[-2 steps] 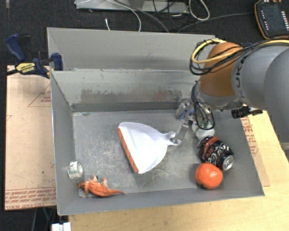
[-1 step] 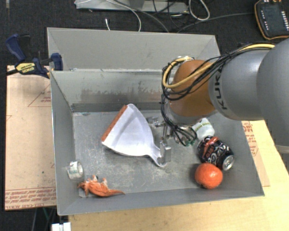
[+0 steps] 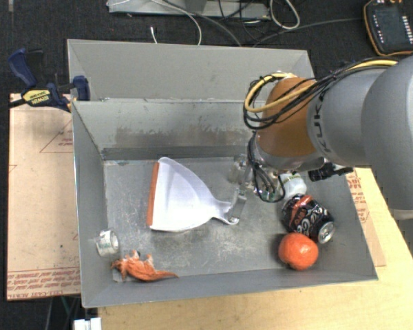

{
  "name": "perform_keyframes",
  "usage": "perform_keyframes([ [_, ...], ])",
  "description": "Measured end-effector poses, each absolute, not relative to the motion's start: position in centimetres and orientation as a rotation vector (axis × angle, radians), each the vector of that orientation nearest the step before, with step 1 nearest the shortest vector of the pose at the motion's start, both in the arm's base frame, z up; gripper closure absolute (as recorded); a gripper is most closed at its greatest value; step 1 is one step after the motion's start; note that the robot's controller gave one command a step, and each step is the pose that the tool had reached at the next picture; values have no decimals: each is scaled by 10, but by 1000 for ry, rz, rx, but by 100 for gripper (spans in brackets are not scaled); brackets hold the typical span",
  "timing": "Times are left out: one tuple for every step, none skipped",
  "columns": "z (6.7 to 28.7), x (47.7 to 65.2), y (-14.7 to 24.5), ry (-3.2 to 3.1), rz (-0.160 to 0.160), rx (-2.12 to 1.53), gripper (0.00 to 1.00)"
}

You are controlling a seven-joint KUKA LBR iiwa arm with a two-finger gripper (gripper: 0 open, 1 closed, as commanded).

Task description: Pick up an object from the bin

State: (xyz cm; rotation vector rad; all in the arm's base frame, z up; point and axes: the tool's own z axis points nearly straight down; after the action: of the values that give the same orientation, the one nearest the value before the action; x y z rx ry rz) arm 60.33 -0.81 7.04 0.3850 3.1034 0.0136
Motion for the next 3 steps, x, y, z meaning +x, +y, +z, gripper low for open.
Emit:
perform_keyframes([
  [71,609,-31,3094,12,-483,100],
  [72,609,-31,3094,13,-483,100],
  [89,608,-31,3096,14,-482,100],
])
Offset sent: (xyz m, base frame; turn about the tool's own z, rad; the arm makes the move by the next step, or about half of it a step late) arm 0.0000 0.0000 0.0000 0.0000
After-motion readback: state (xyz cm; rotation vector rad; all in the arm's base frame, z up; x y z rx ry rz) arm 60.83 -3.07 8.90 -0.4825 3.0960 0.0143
